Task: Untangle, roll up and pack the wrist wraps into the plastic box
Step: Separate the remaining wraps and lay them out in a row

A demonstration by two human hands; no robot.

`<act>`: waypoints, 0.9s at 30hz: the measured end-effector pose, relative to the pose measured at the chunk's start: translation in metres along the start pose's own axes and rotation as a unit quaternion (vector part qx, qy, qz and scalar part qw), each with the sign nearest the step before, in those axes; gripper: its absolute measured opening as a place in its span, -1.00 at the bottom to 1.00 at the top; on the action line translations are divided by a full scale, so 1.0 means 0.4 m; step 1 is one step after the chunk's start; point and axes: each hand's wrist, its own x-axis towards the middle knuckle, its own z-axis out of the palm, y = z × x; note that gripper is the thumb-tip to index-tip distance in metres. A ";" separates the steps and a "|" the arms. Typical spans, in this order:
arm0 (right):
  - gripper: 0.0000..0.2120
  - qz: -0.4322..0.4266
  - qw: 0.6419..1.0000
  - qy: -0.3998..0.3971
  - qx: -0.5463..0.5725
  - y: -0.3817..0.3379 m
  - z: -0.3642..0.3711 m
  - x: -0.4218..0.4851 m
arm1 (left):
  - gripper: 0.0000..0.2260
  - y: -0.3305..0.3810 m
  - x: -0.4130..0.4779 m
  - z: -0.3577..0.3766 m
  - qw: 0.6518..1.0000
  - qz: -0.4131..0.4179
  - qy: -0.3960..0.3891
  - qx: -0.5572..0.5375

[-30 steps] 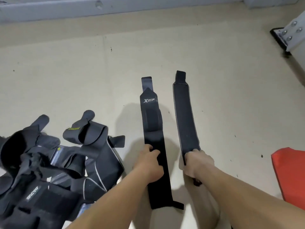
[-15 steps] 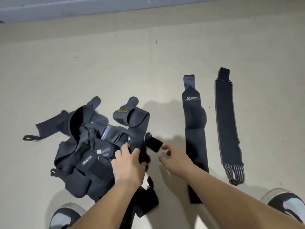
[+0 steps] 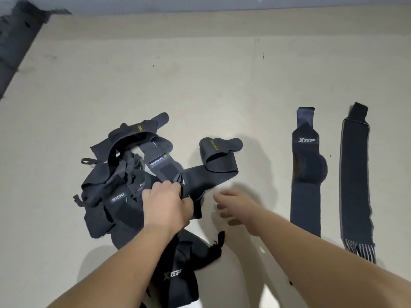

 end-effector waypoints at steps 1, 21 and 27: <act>-0.69 0.008 1.000 -0.007 0.010 -0.007 -0.003 -0.008 | -0.75 0.025 0.000 -0.020 0.998 0.011 0.010 -0.053; -0.74 -0.188 0.942 -0.024 0.276 -0.099 -0.243 -0.382 | -0.57 0.288 -0.238 -0.232 0.808 0.084 -0.309 -0.495; -0.58 -0.174 0.903 -0.064 0.388 -0.103 -0.260 -0.441 | -0.61 0.300 -0.253 -0.280 0.784 0.053 -0.268 -0.558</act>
